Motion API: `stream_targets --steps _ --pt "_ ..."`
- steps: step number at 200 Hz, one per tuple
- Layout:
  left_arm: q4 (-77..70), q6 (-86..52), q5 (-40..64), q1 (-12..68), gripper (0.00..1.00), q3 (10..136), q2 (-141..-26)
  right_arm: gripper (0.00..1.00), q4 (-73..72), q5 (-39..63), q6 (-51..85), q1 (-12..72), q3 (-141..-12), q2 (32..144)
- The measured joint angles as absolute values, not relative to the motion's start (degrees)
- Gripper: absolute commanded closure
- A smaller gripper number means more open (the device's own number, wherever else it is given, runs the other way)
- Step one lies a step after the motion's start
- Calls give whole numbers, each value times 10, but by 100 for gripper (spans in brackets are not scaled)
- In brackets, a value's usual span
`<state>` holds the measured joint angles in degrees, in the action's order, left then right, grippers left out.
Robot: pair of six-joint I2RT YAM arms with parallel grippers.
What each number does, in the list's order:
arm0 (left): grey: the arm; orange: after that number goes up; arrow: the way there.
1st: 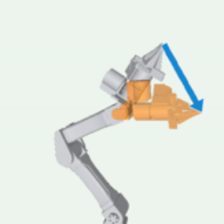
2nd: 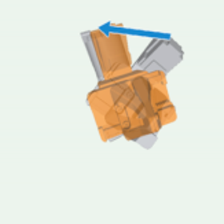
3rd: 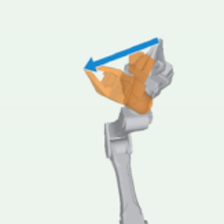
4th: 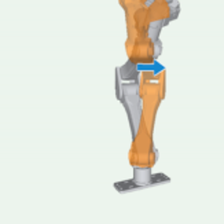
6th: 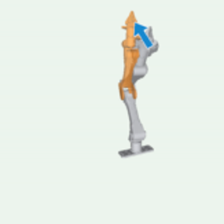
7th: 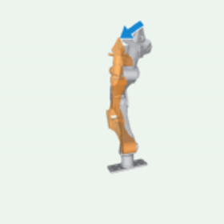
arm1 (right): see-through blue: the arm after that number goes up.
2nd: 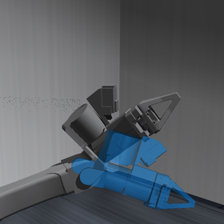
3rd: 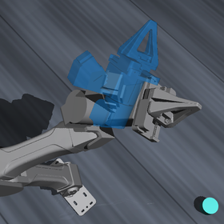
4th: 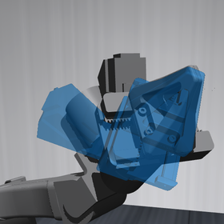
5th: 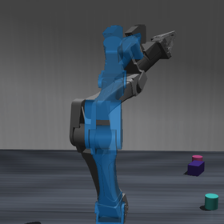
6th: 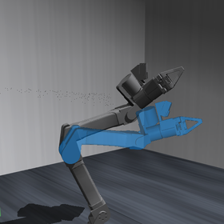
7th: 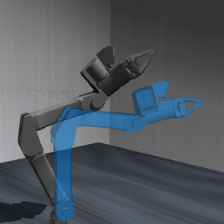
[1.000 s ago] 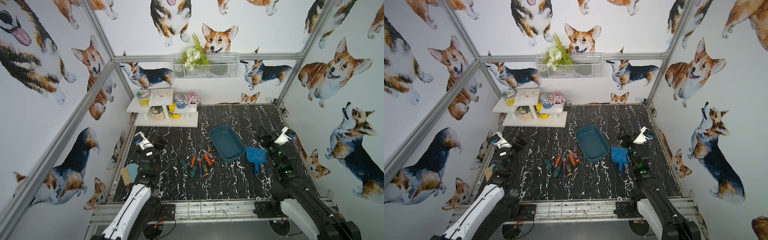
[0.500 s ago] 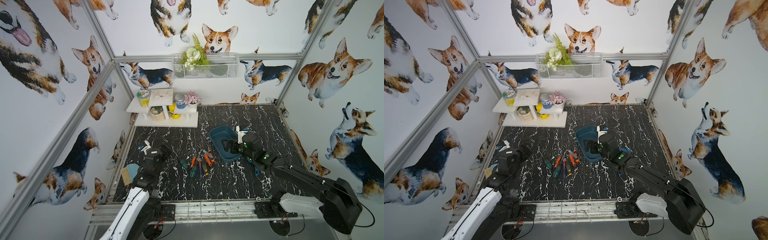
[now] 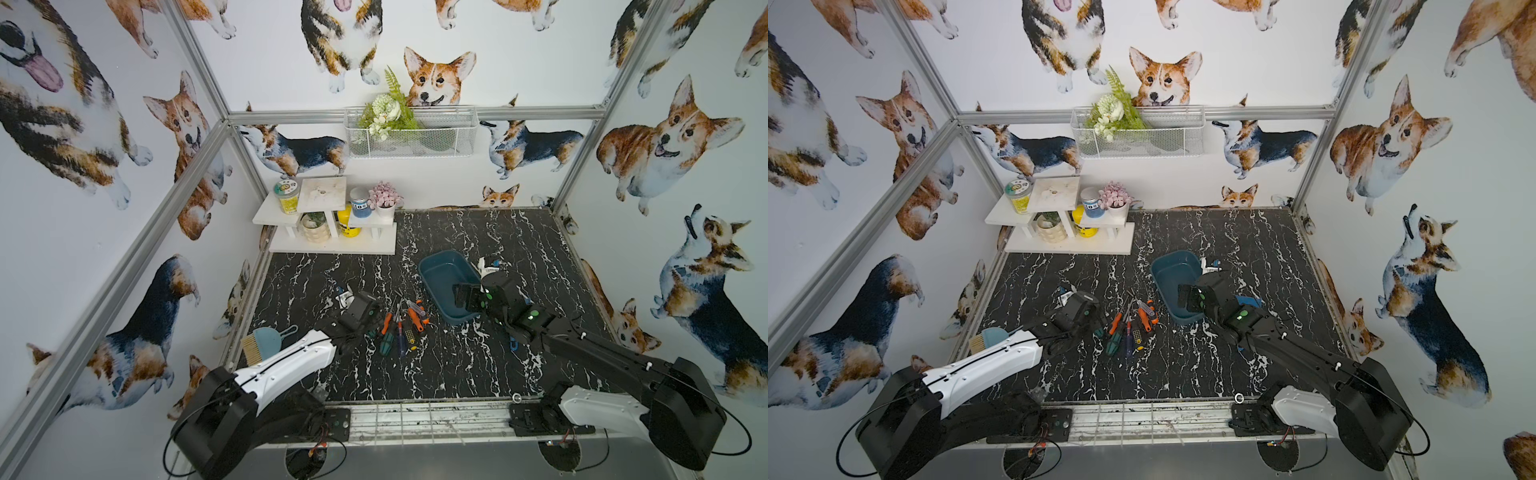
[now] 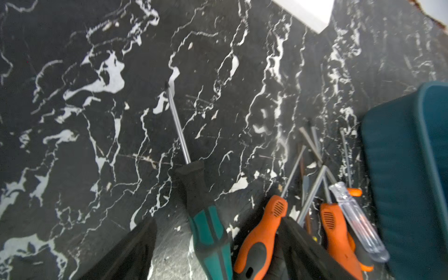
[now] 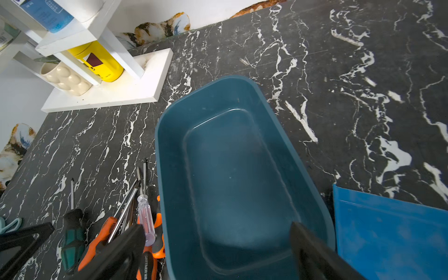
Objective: Put the screwdriver on the desktop into the storage box
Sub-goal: Pick up the screwdriver from the center of the board.
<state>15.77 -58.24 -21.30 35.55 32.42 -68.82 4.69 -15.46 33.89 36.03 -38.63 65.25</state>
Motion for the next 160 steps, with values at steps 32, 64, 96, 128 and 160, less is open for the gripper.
stream_targets --steps 32,64,96,128,160 --pt "137 -597 -217 358 54 334 -764 3 47 -166 339 360 -386 654" --pt "126 -615 -219 365 51 348 -814 4 47 -177 340 360 -379 649" --pt "122 -623 -225 367 50 352 -841 4 49 -190 341 361 -372 637" --pt "114 -627 -245 367 73 360 -862 4 48 -196 341 361 -372 630" --pt "142 -626 -240 367 89 365 -836 4 48 -196 341 361 -372 631"
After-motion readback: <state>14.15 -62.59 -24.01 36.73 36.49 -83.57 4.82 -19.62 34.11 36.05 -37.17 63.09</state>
